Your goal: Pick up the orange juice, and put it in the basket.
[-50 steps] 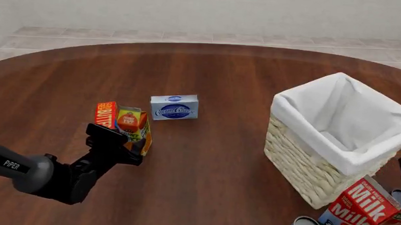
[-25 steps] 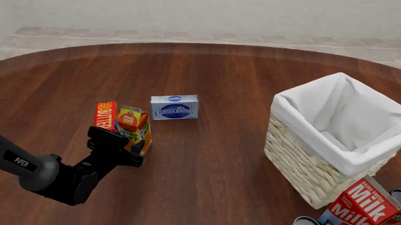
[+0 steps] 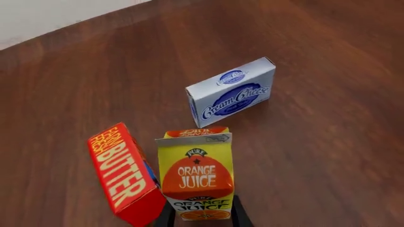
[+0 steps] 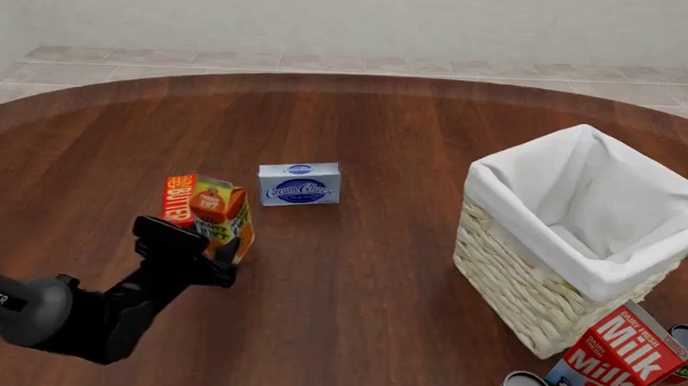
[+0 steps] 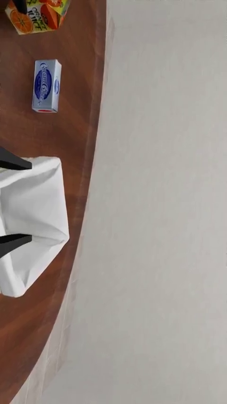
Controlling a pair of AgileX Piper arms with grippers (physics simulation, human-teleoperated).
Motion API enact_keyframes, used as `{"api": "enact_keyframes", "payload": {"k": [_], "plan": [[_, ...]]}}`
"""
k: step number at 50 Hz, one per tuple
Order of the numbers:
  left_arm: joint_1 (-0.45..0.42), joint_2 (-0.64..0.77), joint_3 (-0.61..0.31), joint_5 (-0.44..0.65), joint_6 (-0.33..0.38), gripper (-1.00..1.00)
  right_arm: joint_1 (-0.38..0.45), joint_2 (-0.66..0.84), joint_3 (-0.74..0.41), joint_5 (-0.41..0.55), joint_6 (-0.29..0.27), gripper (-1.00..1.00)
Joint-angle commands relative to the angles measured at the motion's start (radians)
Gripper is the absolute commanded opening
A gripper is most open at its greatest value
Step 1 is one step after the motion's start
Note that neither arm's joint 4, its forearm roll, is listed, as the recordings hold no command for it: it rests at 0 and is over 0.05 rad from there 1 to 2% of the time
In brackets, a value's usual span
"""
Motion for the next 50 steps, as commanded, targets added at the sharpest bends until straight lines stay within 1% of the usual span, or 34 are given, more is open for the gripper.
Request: {"api": "enact_keyframes", "payload": {"k": [1,4,5,6,7,9,10,11,13,14,17,18,19,20,21,22,23,24,25,28,29,30,31,32,33,34,39,40,41,44,45,47,49,50], "plan": [[-0.064,-0.240,0.035,0.122,-0.003,-1.00,0.011,0.000,-0.003,-0.009,-0.003,1.00],[-0.087,-0.280,0.029,0.157,-0.007,-1.00,0.013,0.000,-0.009,-0.004,-0.007,1.00],[-0.097,-0.311,0.025,0.186,-0.008,-1.00,0.003,0.000,-0.002,0.003,0.008,1.00],[-0.106,-0.331,0.024,0.201,-0.009,-1.00,0.009,0.000,-0.005,-0.020,0.048,1.00],[-0.122,-0.352,0.020,0.219,-0.007,-1.00,0.012,0.000,-0.003,-0.024,0.059,1.00],[-0.138,-0.393,0.008,0.266,-0.020,-1.00,0.024,0.000,0.010,-0.024,-0.017,1.00],[-0.159,-0.412,-0.005,0.299,-0.040,-1.00,0.031,0.000,0.002,-0.015,-0.033,1.00],[-0.159,-0.412,-0.006,0.300,-0.040,-1.00,0.031,0.000,0.001,-0.015,-0.033,1.00],[-0.200,-0.478,-0.040,0.395,-0.073,-1.00,0.032,0.000,-0.019,-0.006,-0.017,1.00],[-0.200,-0.479,-0.041,0.396,-0.073,-1.00,0.032,0.000,-0.019,-0.006,-0.017,1.00],[-0.254,-0.573,-0.094,0.515,-0.082,-1.00,0.035,0.000,-0.052,0.014,-0.029,1.00],[-0.254,-0.574,-0.094,0.516,-0.082,-1.00,0.035,0.000,-0.052,0.014,-0.029,1.00],[-0.274,-0.626,-0.122,0.570,-0.088,-1.00,0.036,0.000,-0.067,0.023,-0.031,1.00],[-0.274,-0.626,-0.122,0.570,-0.088,-1.00,0.036,0.000,-0.067,0.024,-0.031,1.00],[-0.285,-0.653,-0.141,0.605,-0.094,-1.00,0.037,0.000,-0.073,0.029,-0.032,1.00],[-0.292,-0.667,-0.154,0.628,-0.101,-1.00,0.039,0.000,-0.075,0.030,-0.037,1.00],[-0.313,-0.685,-0.181,0.664,-0.112,-1.00,0.041,0.000,-0.065,0.031,-0.077,1.00],[-0.332,-0.697,-0.201,0.691,-0.111,-1.00,0.044,0.000,-0.063,0.031,-0.089,1.00],[-0.348,-0.708,-0.222,0.715,-0.108,-1.00,0.045,0.000,-0.066,0.032,-0.078,1.00],[-0.392,-0.699,-0.285,0.771,-0.134,-1.00,0.049,0.000,-0.054,0.018,-0.072,1.00],[-0.397,-0.695,-0.309,0.786,-0.131,-1.00,0.053,0.000,-0.043,0.015,-0.098,1.00],[-0.397,-0.695,-0.310,0.787,-0.131,-1.00,0.053,0.000,-0.043,0.015,-0.098,1.00],[-0.403,-0.685,-0.324,0.789,-0.109,-1.00,0.055,0.000,-0.039,0.014,-0.110,1.00],[-0.405,-0.676,-0.333,0.789,-0.105,-1.00,0.034,0.000,-0.168,0.152,-0.081,1.00],[-0.409,-0.663,-0.349,0.795,-0.108,-1.00,0.035,0.000,-0.363,0.342,-0.074,1.00],[-0.417,-0.651,-0.366,0.804,-0.115,-1.00,0.037,0.000,-0.394,0.367,-0.071,1.00],[-0.457,-0.621,-0.506,0.890,-0.106,-1.00,0.027,0.000,-0.414,0.382,-0.055,1.00],[-0.467,-0.613,-0.536,0.909,-0.108,-1.00,0.027,0.000,-0.419,0.377,-0.056,1.00],[-0.467,-0.613,-0.537,0.909,-0.108,-1.00,0.027,0.000,-0.419,0.377,-0.056,1.00],[-0.498,-0.577,-0.628,0.967,-0.122,-1.00,0.036,0.000,-0.437,0.397,-0.065,1.00],[-0.500,-0.569,-0.652,0.978,-0.113,-1.00,0.036,0.000,-0.440,0.398,-0.064,1.00],[-0.518,-0.557,-0.689,0.984,-0.066,-1.00,0.037,0.000,-0.446,0.401,-0.066,1.00],[-0.532,-0.513,-0.740,1.008,-0.083,-1.00,0.041,0.000,-0.448,0.398,-0.067,1.00],[-0.539,-0.481,-0.772,1.026,-0.120,-1.00,0.040,0.000,-0.450,0.396,-0.069,1.00]]}}
